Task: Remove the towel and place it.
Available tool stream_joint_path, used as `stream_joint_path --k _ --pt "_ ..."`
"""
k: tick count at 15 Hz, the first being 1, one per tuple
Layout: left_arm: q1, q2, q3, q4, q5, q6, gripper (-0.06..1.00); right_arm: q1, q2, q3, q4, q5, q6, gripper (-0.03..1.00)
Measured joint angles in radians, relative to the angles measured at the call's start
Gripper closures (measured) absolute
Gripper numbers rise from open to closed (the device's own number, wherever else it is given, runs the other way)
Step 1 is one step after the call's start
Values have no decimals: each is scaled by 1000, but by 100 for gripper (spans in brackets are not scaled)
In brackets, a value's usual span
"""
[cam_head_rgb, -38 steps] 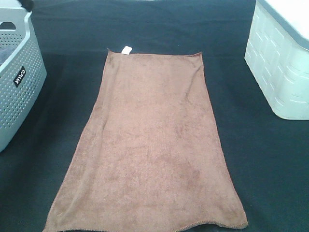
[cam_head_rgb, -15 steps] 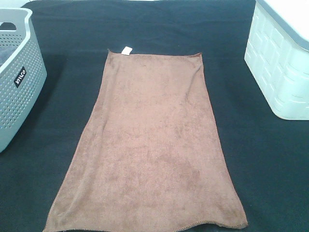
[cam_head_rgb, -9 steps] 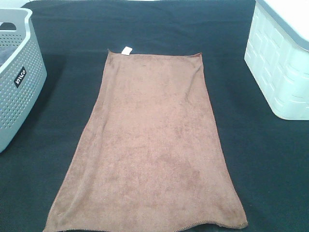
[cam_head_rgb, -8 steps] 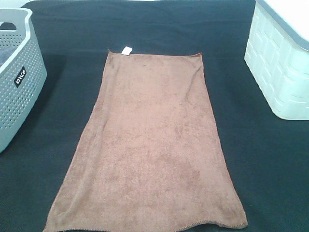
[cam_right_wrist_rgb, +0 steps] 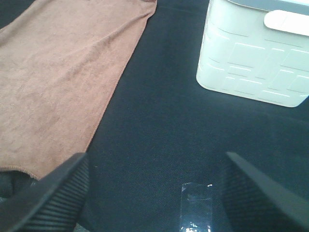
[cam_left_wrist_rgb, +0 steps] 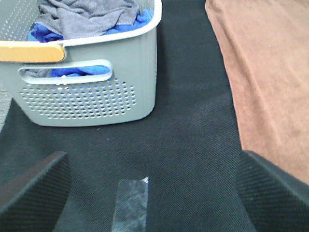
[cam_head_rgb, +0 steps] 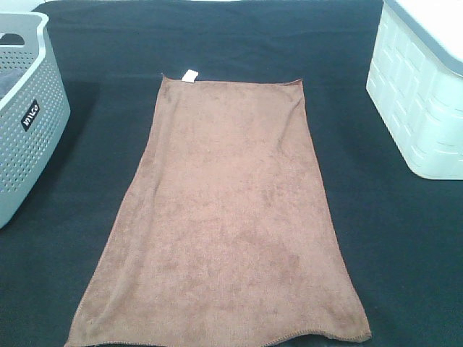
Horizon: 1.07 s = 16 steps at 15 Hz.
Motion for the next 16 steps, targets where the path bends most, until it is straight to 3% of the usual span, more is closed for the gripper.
stream_joint_path --k 10,13,16 --pt "9 0 9 -14 -28 -3 9 0 0 0 -2 0 11 24" --pt "101 0 9 -14 -28 -3 9 0 0 0 -9 0 11 24" --pt "94 0 9 -14 -28 -3 9 0 0 0 -36 -1 0 24"
